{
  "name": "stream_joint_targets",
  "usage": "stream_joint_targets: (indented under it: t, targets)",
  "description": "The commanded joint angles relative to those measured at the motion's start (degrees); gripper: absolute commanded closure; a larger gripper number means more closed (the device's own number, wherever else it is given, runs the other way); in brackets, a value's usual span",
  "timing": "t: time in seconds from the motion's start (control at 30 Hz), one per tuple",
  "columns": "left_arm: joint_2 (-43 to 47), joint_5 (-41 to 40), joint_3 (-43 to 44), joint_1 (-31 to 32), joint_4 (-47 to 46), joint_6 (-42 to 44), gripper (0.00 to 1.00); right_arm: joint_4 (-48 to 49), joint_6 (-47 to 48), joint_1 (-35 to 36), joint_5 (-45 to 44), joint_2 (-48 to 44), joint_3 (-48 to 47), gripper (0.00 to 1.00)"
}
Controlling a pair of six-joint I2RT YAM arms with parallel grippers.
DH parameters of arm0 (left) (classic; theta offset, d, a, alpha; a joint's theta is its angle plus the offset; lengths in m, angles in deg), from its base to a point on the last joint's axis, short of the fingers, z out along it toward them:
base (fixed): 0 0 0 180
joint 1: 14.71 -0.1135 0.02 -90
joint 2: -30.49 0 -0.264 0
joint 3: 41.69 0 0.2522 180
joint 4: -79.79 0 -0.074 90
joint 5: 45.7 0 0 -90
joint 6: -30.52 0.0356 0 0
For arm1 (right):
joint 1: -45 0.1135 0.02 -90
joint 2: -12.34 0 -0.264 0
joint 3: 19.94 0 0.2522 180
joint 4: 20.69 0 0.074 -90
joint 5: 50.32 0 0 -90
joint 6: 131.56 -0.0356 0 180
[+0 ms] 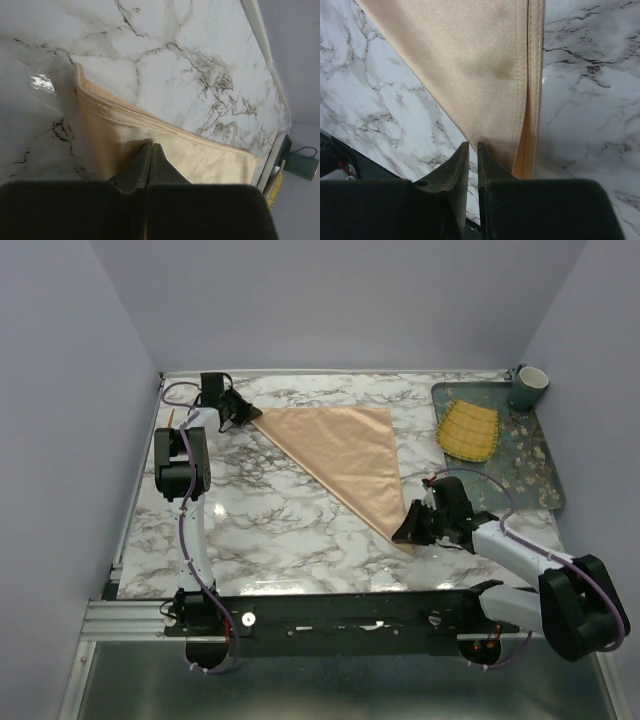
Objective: Fold the napkin, place the utensils inside, and roll it up
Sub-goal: Fold the napkin
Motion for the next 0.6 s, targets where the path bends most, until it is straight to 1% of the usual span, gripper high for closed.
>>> stream_joint_targets:
  t: [0.0,0.07,0.13,0.23,0.33,0.37,0.47,0.57]
  targets:
    - [-1.0,-1.7,0.1,-0.8,5.0,2.0,1.00,-7.4,-2.3,-0.4,-6.5,-5.3,0.4,0.80]
    - [-1.2,-1.3,0.1,-1.1,4.8,1.6,1.00,-7.8,-3.9,-1.2,-7.8,-3.6,1.5,0.80]
    - [-1.4,-1.2,0.0,-1.1,4.5,1.3,1.00,-7.5,-4.5,-2.4,-6.8,-0.2,2.3,0.80]
    - [-1.6,-1.2,0.0,-1.2,4.2,1.0,1.00,-8.7,-5.9,-2.4,-6.4,0.9,2.9,0.81]
    - [-1.7,-0.9,0.2,-1.6,3.9,0.6,1.00,-10.2,-7.6,-2.4,-7.3,-2.0,4.2,0.81]
    - [-1.8,-1.0,0.3,-1.7,3.9,0.7,1.00,-12.0,-7.9,-2.4,-8.5,-4.5,4.1,0.81]
    - [-1.8,-1.0,0.9,-1.9,4.4,1.0,1.00,-15.8,-7.6,-2.4,-11.5,-9.5,2.6,0.80]
    - [-1.8,-0.8,1.3,-2.0,4.9,1.7,1.00,-18.0,-6.1,-2.4,-12.1,-11.6,0.9,0.80]
